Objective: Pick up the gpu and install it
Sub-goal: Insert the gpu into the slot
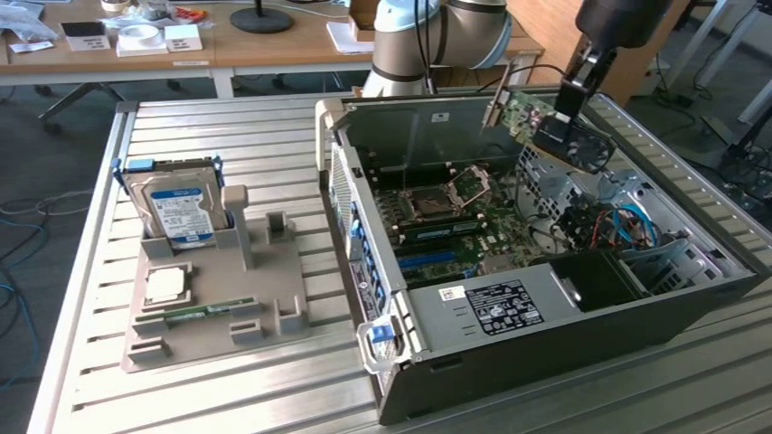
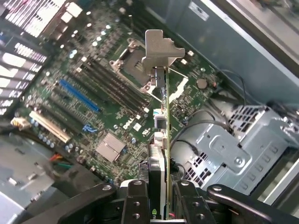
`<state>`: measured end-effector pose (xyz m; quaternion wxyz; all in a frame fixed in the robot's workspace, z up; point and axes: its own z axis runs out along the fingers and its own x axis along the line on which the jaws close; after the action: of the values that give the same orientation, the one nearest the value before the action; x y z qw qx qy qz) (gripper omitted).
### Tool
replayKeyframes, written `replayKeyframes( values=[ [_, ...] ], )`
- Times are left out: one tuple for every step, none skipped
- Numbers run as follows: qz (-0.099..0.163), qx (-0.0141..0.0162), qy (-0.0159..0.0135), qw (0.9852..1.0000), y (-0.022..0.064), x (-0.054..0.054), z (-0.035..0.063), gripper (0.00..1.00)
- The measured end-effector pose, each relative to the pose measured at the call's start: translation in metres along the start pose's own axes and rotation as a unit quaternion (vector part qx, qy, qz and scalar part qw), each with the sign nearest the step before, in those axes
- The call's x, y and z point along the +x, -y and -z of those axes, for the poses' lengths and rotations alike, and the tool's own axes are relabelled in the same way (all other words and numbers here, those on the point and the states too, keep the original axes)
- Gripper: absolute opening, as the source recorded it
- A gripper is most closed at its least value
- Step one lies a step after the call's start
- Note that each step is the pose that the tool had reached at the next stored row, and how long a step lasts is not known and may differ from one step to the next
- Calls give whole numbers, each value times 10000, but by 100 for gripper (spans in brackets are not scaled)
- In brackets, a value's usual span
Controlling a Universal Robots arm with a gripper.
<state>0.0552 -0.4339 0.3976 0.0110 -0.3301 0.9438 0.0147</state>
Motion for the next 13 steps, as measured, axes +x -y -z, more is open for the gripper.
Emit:
replayKeyframes(
  values=[
    [89, -3, -2, 10000, 0, 0, -1, 27],
    [180, -6, -3, 9998, 0, 0, -2, 27],
    [277, -9, -6, 9996, 0, 0, -3, 27],
    [368, -12, -7, 9993, 0, 0, -4, 27],
    [457, -14, -9, 9990, 0, 0, -5, 27],
    [547, -17, -11, 9985, 0, 0, -6, 27],
    [634, -19, -13, 9980, 0, 0, -7, 27],
    [723, -22, -15, 9974, 0, 0, -7, 27],
    [816, -24, -17, 9967, 0, 0, -9, 27],
    [899, -27, -19, 9959, 0, 0, -10, 27],
    [983, -29, -21, 9951, 0, 0, -11, 27],
    [1066, -31, -23, 9943, 0, 1, -13, 27],
    [1150, -34, -25, 9934, 0, 1, -14, 27]
  ],
)
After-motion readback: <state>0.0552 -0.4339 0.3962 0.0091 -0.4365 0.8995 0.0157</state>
